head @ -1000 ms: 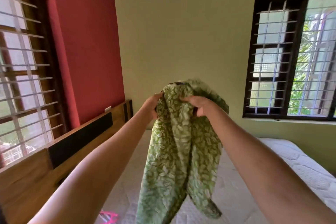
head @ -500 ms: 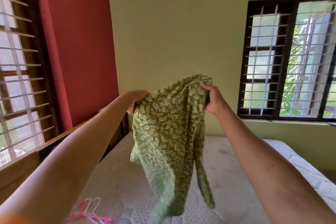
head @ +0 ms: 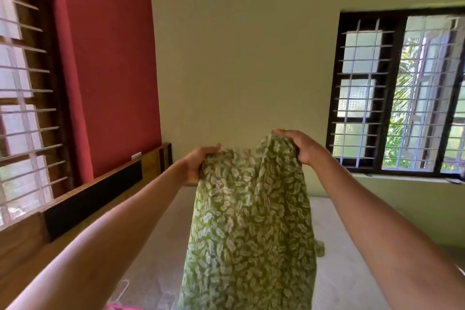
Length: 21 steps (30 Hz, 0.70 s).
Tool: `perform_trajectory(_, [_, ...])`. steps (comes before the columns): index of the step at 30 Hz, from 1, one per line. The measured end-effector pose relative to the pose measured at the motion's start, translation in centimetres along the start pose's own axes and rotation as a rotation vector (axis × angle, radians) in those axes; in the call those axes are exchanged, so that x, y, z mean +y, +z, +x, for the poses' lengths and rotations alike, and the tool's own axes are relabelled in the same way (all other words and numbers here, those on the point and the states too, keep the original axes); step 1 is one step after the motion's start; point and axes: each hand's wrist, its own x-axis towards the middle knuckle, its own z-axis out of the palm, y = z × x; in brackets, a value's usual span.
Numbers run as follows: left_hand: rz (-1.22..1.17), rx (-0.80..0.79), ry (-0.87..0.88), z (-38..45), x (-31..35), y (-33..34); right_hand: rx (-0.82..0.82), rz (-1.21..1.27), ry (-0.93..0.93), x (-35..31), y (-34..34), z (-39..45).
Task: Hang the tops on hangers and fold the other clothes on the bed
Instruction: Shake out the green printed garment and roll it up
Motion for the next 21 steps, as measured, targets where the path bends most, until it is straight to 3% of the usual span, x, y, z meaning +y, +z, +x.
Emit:
perform_trajectory(2, [-0.187,0.092,0.130,0.2,1.6,-0.8,0.005,0.110,-0.038,0.3,-1.3,0.0])
perform_trajectory(3, [-0.142,0.105,0.122,0.3,2.4,-1.0,0.007,-0.004,0.023,0.8,-2.0,0.2])
perform_trajectory(6, [0.330,0.188,-0.136,0.1,4.2,-1.4,0.091,-0.329,0.231,1.6,-3.3,-0.2])
perform_trajectory(8, [0.515,0.262,-0.253,-0.5,4.9,-1.6,0.175,-0.302,0.186,1.2,-4.1,-0.1])
perform_trajectory(10, [0.606,0.421,-0.215,-0.3,5.2,-2.4,0.214,-0.258,0.110,0.9,-4.7,-0.1])
perform_trajectory(13, [0.539,0.562,-0.111,1.1,4.5,-5.0,0.262,-0.202,0.006,1.4,-5.5,1.1])
perform_trajectory(17, [0.424,0.649,-0.047,4.4,3.0,-8.6,0.302,-0.337,-0.057,3.3,-7.6,3.4])
perform_trajectory(21, [0.384,0.658,-0.194,6.2,0.5,-8.9,0.322,-0.681,0.047,6.1,-8.2,4.6])
